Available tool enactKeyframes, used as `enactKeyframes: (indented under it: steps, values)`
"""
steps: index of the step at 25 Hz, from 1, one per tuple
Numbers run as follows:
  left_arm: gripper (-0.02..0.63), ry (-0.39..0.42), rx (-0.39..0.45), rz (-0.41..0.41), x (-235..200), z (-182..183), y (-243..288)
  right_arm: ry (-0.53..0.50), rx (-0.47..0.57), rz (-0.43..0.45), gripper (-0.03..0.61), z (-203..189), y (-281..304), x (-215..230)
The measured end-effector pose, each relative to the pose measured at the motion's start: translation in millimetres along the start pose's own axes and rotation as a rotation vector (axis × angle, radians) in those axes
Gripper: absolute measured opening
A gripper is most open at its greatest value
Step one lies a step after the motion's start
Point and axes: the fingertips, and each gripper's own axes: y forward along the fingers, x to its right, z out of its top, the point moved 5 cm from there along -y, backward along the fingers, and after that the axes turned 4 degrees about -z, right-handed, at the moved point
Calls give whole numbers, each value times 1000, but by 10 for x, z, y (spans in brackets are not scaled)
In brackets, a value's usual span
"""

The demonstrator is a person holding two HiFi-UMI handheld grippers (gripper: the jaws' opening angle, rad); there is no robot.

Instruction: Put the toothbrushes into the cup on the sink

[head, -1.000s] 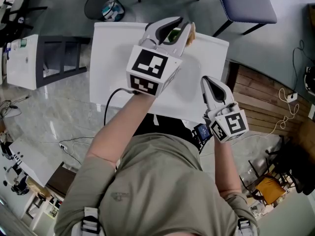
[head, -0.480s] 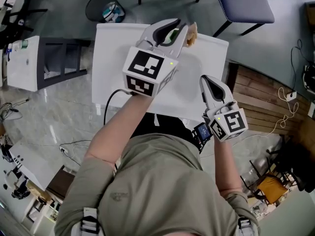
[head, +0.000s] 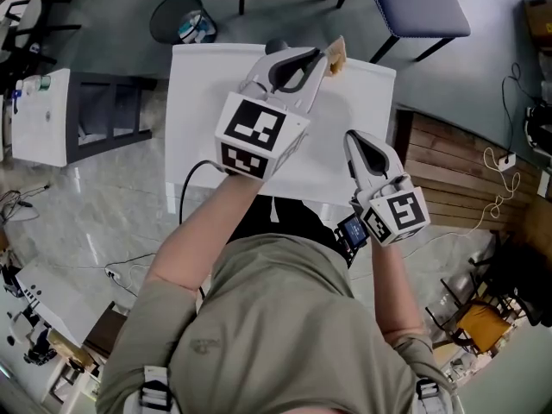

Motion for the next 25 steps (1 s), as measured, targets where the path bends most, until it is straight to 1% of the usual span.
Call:
enactKeyframes:
  steps: [12,18,22,25]
  values:
    - [23,25,17,-53,215,84,-336,-11,33,-24,11,30,-142,-232]
    - [8,33,30,-77,340,96,-551,-12,39,-31,11,-3,-210,-355]
    - [6,56,23,-93,410,35,-682,-13,46,-36,11,-33,-252,-414]
    - [6,58,9,-108,449,-53,-778,-17,50,-37,11,-18,-289,-472]
